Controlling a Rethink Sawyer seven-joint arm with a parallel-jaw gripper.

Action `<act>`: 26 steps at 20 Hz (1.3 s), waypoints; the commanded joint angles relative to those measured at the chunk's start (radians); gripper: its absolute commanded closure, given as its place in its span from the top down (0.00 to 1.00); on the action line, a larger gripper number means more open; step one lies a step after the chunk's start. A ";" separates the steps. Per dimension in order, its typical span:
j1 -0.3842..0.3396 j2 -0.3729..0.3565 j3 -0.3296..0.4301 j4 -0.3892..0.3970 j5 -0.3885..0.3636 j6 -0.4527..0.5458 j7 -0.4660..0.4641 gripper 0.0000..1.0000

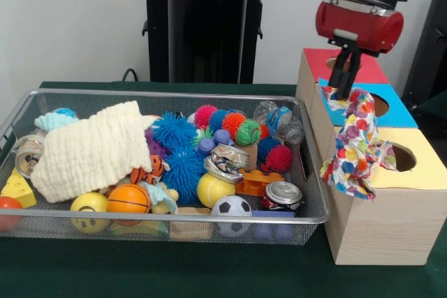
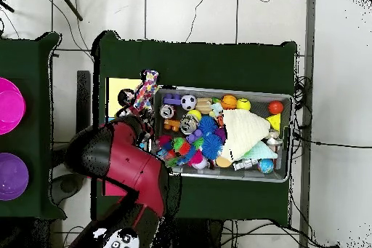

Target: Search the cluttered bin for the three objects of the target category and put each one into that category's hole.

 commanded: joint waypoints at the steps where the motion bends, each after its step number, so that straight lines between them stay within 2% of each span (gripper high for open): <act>1: 0.042 0.012 0.041 0.001 -0.008 0.212 0.283 0.00; 3: 0.045 0.000 0.028 0.008 -0.014 0.225 0.272 0.00; 7: 0.050 -0.046 -0.014 0.006 -0.033 0.314 0.257 0.00; 11: 0.067 -0.050 -0.043 -0.015 -0.037 0.379 0.281 0.00; 18: 0.135 -0.067 -0.121 -0.090 -0.048 0.554 0.372 0.00; 22: 0.155 -0.042 -0.149 -0.121 -0.046 0.555 0.387 0.00; 26: 0.138 -0.012 -0.163 -0.146 -0.059 0.504 0.347 0.00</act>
